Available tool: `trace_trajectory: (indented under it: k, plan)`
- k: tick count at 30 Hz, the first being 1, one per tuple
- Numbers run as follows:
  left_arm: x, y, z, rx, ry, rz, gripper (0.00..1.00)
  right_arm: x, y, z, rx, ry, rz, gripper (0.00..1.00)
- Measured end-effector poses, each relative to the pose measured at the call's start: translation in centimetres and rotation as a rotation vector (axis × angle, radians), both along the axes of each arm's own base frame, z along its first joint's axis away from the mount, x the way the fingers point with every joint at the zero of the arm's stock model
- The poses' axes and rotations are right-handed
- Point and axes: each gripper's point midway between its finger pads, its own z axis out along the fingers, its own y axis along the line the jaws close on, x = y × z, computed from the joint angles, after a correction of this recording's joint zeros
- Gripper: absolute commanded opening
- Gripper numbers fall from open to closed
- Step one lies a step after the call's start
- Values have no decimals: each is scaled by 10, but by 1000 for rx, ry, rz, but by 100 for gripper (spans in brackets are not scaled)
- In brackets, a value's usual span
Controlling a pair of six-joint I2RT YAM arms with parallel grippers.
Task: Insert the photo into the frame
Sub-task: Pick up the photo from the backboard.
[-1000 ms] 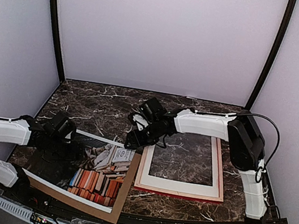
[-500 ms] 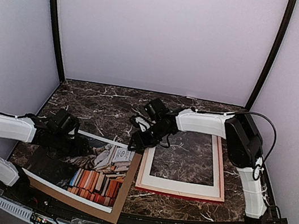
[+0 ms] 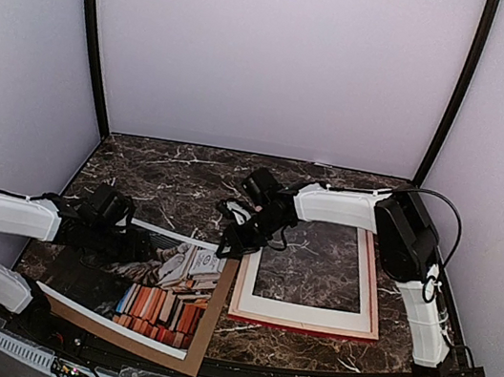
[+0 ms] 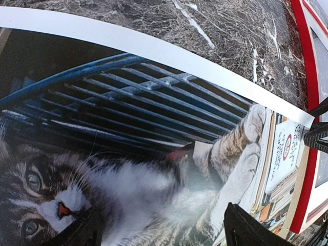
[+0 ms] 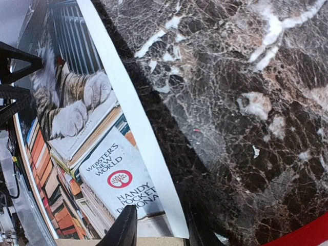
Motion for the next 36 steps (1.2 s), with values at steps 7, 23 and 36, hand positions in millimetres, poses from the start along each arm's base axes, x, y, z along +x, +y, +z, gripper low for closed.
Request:
trace_trajectory:
  k: [7, 23, 36]
  plan:
    - [0, 0, 0, -6, -9, 0, 85, 1, 0, 1, 9, 22, -16, 25]
    - [0, -1, 1, -13, -13, -1, 84, -2, 16, 12, 102, 84, -9, 8]
    - [-13, 3, 11, -24, 7, -9, 92, 9, 2, 33, 142, 94, -43, 0]
